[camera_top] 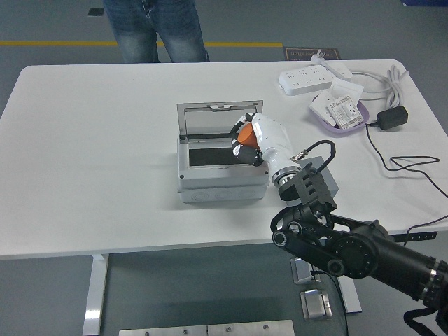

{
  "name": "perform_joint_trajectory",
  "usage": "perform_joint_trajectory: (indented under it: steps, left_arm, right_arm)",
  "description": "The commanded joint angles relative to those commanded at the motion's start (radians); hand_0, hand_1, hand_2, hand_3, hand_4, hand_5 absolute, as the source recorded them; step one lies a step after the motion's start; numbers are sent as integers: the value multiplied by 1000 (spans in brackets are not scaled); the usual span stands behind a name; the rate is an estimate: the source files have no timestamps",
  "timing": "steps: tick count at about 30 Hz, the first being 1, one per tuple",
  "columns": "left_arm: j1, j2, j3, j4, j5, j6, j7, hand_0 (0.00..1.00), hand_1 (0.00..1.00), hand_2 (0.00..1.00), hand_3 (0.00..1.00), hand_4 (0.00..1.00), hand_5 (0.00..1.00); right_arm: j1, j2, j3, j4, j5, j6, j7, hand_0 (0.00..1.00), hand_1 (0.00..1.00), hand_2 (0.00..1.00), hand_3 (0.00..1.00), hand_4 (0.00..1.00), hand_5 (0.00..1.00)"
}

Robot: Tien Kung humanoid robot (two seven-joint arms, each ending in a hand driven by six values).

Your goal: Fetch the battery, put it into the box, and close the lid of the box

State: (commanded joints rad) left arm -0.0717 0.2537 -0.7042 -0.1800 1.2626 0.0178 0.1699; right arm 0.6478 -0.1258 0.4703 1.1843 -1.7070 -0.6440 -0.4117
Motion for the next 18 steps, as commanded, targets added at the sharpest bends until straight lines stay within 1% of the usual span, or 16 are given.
perform_joint_trajectory:
  steps: [5,10,12,18]
  left_arm:
    - [-3,2,0,0,3,-1,1,639,705,627,596,591,430]
    - [-4,3,0,0,6,-2,2,639,705,627,596,591,430]
    - [-3,3,0,0,6,-2,2,639,705,627,596,591,430]
    - [-5,4,-3,0,11,-3,4,639,705,626,596,591,429]
  right_arm:
    - [55,27,-62,-41,11,23,-24,108,222,250,253,2,2]
    - [109,43,-111,-68,10,65,-62,112,222,251,254,2,2]
    - [133,46,-132,-74,6,91,-81,112,222,251,254,2,2]
    - [206,46,-200,-82,-3,193,-144,112,223,251,259,2,2]
